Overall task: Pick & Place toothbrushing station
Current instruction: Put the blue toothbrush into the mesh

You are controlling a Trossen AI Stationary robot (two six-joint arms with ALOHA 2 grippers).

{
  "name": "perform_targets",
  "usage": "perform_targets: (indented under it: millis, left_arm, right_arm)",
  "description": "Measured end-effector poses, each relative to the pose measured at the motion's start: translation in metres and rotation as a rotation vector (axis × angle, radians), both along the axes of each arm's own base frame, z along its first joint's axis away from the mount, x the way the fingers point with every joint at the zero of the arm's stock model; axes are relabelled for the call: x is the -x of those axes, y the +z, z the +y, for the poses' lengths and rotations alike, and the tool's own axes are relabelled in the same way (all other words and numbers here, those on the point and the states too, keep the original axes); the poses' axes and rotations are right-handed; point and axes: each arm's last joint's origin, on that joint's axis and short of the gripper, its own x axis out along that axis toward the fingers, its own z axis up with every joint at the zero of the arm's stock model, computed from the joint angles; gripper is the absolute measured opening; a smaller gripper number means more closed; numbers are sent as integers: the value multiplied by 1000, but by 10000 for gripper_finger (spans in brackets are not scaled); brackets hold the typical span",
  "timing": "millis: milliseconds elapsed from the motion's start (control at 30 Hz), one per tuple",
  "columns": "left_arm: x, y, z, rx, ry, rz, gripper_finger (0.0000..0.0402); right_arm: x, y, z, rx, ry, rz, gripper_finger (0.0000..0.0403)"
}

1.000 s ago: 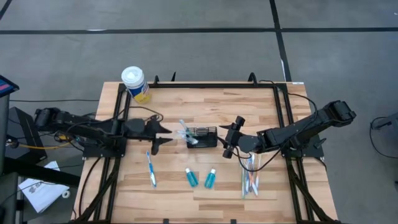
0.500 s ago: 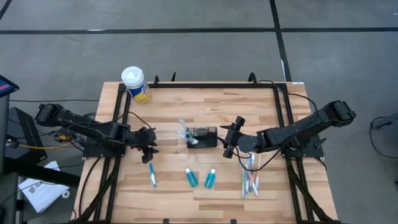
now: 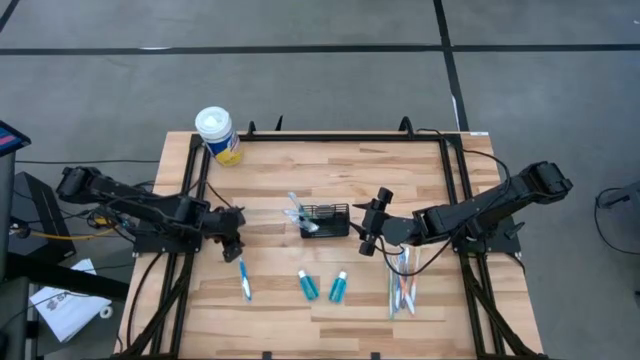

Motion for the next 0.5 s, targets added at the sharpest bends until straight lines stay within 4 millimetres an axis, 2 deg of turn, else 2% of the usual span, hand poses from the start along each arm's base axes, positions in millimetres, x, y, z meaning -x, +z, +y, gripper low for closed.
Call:
perform_targets:
  millis: [200, 500]
  left_arm:
    - [-5, 11, -2, 106, 113, -27, 170]
    - [-4, 8, -4, 258, 267, 34, 170]
  right_arm:
    - [0, 0, 0, 0, 0, 0, 214]
    - [0, 0, 0, -8, 15, 7, 214]
